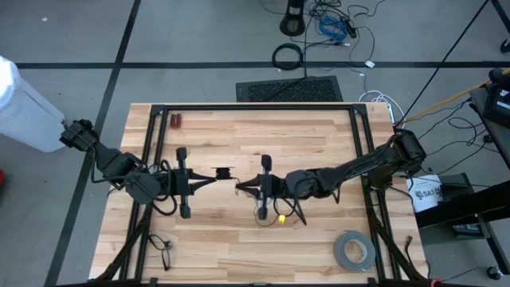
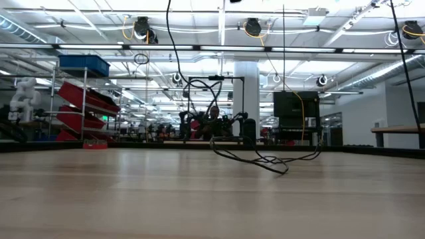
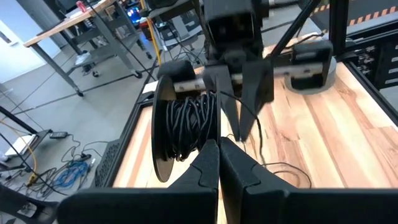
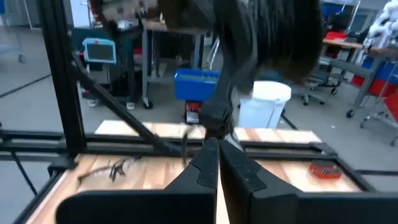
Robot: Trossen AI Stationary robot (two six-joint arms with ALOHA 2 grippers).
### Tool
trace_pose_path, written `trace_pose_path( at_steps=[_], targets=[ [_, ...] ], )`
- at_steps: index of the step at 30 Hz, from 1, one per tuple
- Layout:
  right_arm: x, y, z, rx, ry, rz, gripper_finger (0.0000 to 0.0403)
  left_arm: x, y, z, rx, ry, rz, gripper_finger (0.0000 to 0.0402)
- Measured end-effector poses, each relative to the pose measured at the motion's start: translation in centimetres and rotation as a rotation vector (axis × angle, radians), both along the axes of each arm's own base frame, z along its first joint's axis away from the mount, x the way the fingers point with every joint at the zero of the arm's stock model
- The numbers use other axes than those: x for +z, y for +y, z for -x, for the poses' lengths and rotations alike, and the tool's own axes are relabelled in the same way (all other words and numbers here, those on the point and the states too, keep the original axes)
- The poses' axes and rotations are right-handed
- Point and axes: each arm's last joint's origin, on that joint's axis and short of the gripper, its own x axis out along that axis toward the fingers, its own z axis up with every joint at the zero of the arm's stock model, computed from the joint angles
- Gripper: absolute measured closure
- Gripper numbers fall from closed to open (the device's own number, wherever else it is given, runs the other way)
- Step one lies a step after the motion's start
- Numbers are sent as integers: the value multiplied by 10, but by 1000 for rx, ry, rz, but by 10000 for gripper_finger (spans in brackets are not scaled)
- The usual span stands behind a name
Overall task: Coil cords
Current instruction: Uncoil the black wire from the spool
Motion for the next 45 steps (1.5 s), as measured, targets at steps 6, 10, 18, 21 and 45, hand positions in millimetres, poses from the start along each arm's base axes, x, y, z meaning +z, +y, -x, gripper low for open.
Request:
trace_pose_path(
  at_steps=[6,10,18,21,45],
  targets=[
    [18,2,0,2,96,-28,402,0,0,0,-2,3,0,402],
    [9,8,4,9,215,-38,390,-1,-1,1,-2,5,12,402],
    [1,22,6,42,256,-67,331,-1,-2,2,-11,10,11,402],
    [2,25,1,51,194,-72,310,-1,-3,2,-11,5,13,402],
    [-17,35,-7,4,221,-28,272,0,-3,2,-18,3,-3,402]
  ],
)
